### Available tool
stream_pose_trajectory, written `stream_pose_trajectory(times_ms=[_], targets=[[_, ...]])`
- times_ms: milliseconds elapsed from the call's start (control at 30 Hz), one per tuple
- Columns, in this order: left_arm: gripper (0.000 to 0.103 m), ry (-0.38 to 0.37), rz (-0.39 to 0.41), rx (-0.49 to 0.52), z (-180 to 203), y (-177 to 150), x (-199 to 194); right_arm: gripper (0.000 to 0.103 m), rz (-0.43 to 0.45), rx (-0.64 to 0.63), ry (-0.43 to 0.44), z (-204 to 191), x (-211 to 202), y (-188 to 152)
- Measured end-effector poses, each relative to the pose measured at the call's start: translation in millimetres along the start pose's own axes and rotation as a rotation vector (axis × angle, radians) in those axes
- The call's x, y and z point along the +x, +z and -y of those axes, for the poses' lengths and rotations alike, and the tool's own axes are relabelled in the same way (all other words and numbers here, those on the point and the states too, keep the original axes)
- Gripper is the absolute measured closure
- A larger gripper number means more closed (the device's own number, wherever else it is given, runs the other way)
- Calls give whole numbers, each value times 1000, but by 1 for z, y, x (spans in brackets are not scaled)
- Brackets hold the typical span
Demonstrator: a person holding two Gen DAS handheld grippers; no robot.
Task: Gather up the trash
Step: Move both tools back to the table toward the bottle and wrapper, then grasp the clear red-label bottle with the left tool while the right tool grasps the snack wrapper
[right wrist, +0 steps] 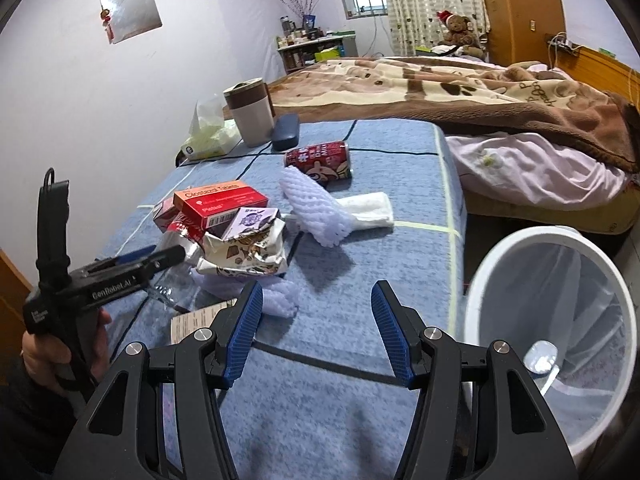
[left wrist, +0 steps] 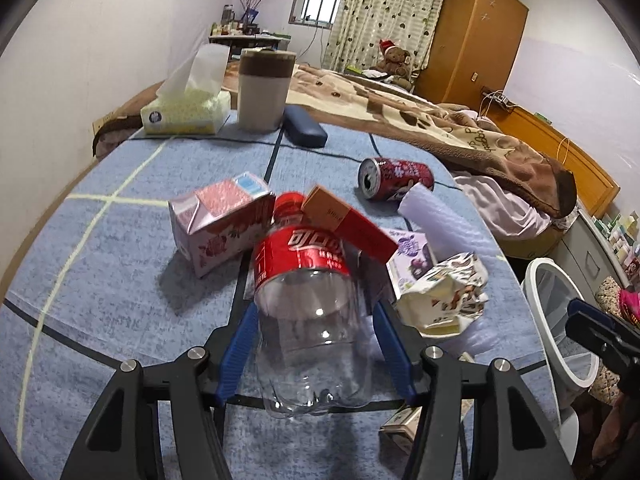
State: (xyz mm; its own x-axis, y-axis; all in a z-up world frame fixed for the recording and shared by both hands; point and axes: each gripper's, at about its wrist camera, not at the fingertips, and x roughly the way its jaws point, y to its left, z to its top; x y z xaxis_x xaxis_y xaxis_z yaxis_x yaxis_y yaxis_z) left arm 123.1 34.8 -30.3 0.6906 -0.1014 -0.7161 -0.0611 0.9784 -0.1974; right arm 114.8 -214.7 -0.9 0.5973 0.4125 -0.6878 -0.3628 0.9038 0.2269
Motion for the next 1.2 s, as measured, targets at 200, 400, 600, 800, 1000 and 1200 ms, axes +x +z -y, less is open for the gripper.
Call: stream_pose_trajectory(times_ms=[200,400,600,800,1000,1200], targets=[[43,-8,-1,3,-5,-6,3,45,-33,-13,34,-11,23,7],[43,-24,10,7,-10,-10,0,45,-75,-6,87,-18,49,14],[43,-39,14,5,-14,-13,-5,49,-112,10,127,-23,69,18],[43,-52,8,3,-18,-14,-8,64,-134,10,133,-25,77,17],[43,-67,-8,-10,-18,-6,-4,65,-100,32,115,-20,68,18],[41,-58,-56,-34,-18,-1,13,65,-80,39,100,-16,57,16]])
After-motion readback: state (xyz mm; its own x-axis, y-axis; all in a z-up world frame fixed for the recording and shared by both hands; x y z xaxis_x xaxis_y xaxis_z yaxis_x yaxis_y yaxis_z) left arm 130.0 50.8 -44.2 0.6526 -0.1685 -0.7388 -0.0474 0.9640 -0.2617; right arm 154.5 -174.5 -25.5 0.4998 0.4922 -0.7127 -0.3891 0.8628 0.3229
